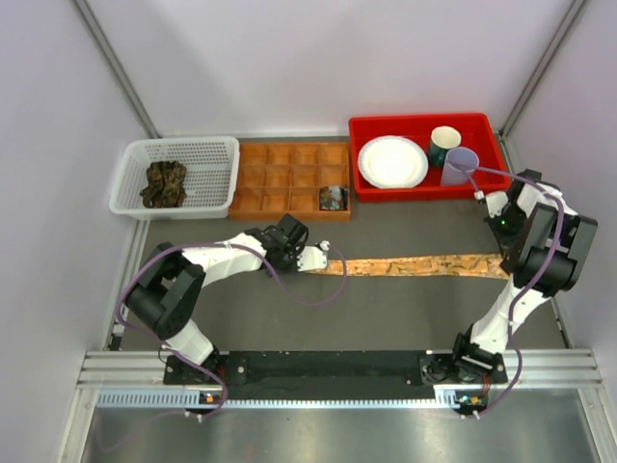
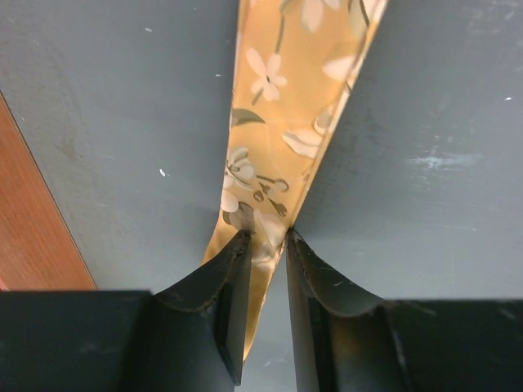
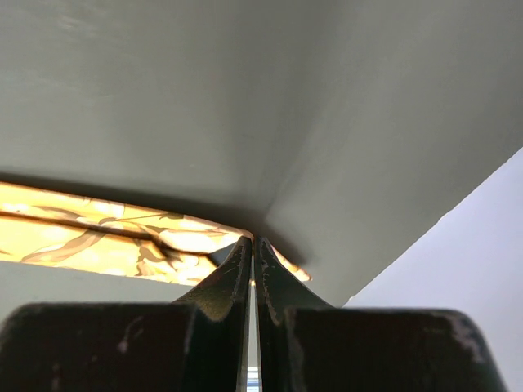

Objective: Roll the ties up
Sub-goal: Flatten out the tie at the center of the board.

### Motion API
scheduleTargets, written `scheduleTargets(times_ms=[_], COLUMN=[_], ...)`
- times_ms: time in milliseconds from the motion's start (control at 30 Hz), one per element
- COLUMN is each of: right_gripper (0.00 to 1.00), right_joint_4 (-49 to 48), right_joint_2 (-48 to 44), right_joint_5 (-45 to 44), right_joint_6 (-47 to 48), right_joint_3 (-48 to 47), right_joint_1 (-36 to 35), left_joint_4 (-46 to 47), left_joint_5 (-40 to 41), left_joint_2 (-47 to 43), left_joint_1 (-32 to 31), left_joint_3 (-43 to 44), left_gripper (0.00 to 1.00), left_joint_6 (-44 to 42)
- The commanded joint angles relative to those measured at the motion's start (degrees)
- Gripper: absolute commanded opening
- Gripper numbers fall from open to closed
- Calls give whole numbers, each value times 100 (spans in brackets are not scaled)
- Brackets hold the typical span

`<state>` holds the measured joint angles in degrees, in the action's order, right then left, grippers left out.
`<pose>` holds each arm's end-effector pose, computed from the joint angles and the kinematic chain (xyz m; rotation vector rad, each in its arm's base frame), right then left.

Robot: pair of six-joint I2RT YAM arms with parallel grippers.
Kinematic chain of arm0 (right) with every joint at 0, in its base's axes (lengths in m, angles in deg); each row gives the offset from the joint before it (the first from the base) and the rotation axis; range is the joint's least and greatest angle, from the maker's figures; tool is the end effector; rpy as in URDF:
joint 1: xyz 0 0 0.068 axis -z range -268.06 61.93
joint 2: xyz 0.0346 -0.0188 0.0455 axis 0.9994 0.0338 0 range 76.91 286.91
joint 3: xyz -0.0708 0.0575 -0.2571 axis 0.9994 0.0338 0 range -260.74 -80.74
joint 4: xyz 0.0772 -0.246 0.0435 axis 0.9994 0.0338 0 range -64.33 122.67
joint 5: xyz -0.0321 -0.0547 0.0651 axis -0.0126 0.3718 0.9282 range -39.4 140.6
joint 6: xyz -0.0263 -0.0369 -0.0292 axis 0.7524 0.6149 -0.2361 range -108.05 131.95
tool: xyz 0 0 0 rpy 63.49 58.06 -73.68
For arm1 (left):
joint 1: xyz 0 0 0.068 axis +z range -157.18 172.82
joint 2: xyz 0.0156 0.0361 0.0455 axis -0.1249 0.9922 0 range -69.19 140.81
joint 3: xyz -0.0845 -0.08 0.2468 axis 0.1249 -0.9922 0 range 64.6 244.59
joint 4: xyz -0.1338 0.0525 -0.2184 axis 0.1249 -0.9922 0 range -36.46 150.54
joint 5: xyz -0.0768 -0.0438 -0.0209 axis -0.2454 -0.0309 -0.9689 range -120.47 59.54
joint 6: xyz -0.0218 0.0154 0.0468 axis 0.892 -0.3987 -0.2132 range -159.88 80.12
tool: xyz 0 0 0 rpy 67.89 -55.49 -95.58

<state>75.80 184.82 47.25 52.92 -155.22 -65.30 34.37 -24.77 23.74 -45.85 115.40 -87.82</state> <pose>0.3229 -0.1377 0.1710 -0.4812 3.0346 -0.1675 0.2331 -0.1822 0.1558 1.8785 2.0310 0.1801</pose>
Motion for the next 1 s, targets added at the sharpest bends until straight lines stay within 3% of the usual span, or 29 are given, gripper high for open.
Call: scheduleTargets(times_ms=[0,467,967], right_gripper=[0,0,0], right_joint_4=[-214,-161,-399], right_joint_2=[71,361,388], right_joint_5=[-227,-78,-324], right_joint_6=[201,78,130], right_joint_3=[-49,-418,-374], right_joint_1=[140,149,158], left_joint_4=[-362,-581,-1215], left_joint_5=[-717,-780,-1404], left_joint_2=[358,577,621], left_joint_1=[18,18,-17], left_joint_3=[-132,96,483], left_gripper=[29,33,26], left_joint_6=[180,558,1120])
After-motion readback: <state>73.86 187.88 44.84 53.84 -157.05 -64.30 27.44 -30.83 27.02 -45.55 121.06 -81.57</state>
